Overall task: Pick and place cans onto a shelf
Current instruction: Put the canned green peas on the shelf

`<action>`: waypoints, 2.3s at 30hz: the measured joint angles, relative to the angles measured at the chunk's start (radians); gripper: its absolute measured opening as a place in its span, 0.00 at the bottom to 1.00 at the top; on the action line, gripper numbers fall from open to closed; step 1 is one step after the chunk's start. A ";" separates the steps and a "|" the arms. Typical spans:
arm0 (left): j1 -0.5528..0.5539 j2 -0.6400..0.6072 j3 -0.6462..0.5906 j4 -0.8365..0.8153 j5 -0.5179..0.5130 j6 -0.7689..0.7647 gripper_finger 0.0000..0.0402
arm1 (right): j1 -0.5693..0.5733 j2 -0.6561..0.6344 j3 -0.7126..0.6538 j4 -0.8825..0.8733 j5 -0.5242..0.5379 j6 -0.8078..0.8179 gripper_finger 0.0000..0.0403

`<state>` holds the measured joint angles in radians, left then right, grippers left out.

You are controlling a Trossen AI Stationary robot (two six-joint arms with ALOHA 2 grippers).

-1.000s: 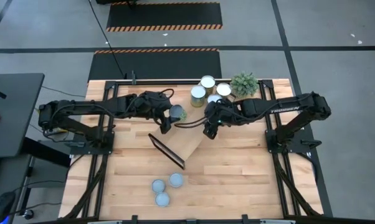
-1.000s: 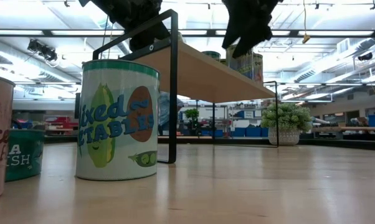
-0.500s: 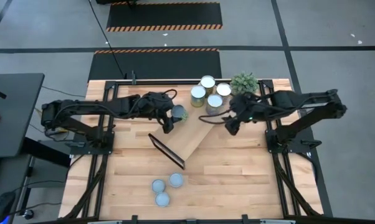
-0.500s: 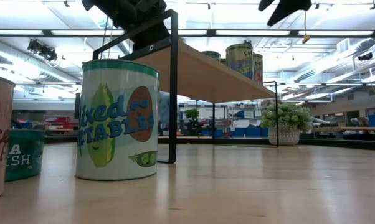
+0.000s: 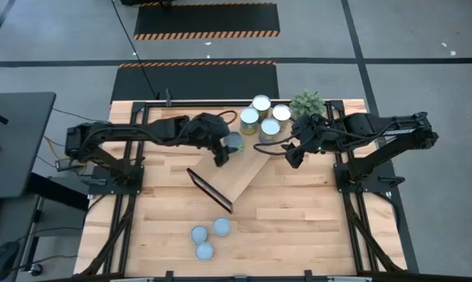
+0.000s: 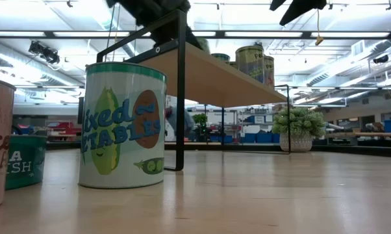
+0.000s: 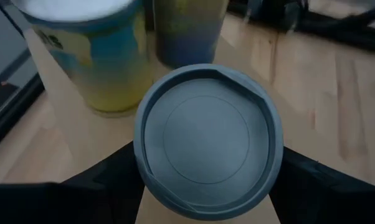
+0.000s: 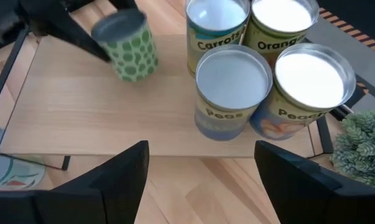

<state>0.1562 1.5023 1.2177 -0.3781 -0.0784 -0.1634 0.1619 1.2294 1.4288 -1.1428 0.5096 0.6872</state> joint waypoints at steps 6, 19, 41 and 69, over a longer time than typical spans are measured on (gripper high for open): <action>-0.018 0.104 0.121 -0.147 0.005 0.054 0.69 | 0.000 -0.004 0.000 0.002 0.010 0.001 0.74; -0.056 0.169 0.165 -0.129 0.010 0.074 0.69 | 0.002 -0.004 0.000 0.025 0.012 0.013 0.74; -0.078 0.170 0.164 -0.087 -0.055 0.082 0.96 | 0.002 -0.004 0.000 0.073 0.013 0.001 0.74; -0.085 0.117 0.198 -0.296 -0.209 0.175 0.99 | 0.002 -0.004 0.000 0.118 0.017 -0.008 0.74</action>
<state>0.0708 1.6196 1.4155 -0.6745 -0.2878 0.0120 0.1642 1.2257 1.4288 -1.0245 0.5266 0.6794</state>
